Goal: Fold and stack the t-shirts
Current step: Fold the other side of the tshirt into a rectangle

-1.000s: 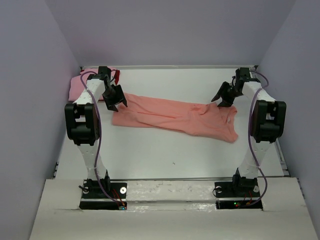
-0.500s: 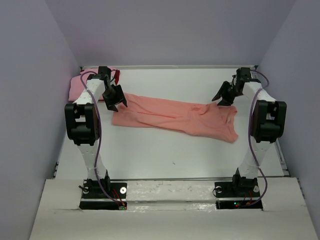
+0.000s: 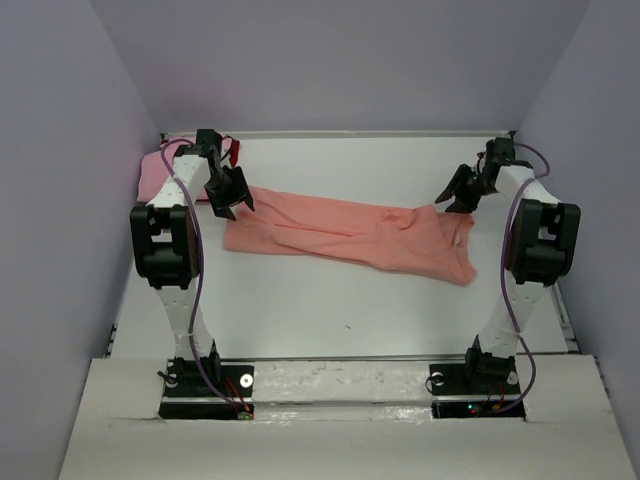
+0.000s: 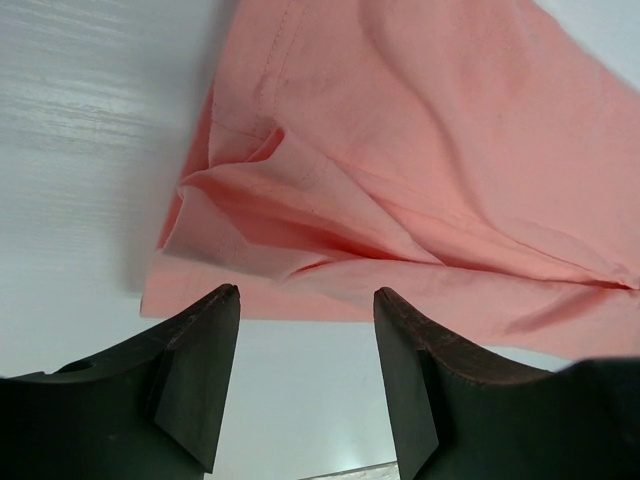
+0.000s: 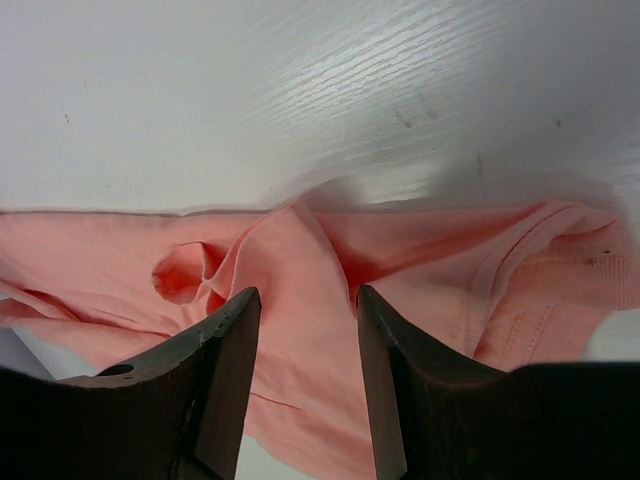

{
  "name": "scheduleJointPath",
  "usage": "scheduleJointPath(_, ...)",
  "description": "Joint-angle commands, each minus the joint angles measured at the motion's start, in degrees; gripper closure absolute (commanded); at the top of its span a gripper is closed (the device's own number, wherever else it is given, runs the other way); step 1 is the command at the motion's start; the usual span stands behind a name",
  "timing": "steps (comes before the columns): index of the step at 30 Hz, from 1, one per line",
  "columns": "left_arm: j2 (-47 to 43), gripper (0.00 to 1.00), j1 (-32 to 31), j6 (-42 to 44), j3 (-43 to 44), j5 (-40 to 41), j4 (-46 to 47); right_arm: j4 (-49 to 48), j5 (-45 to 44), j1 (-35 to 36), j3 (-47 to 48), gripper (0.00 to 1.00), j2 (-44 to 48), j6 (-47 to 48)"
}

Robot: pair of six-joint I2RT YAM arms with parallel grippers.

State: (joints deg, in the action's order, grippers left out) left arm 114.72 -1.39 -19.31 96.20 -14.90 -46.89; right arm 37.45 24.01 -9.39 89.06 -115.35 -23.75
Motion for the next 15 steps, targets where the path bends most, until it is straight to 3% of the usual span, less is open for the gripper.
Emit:
scheduleJointPath(1, -0.3, 0.34, 0.2, 0.9, 2.1, -0.2, -1.8, -2.1, 0.4, -0.5, -0.7, 0.51, -0.8, 1.3)
scheduleJointPath(15, -0.6, 0.34, 0.4, 0.9, 2.4, 0.2, -2.2, -6.2, 2.9, -0.5, -4.3, 0.52, -3.5, -0.2)
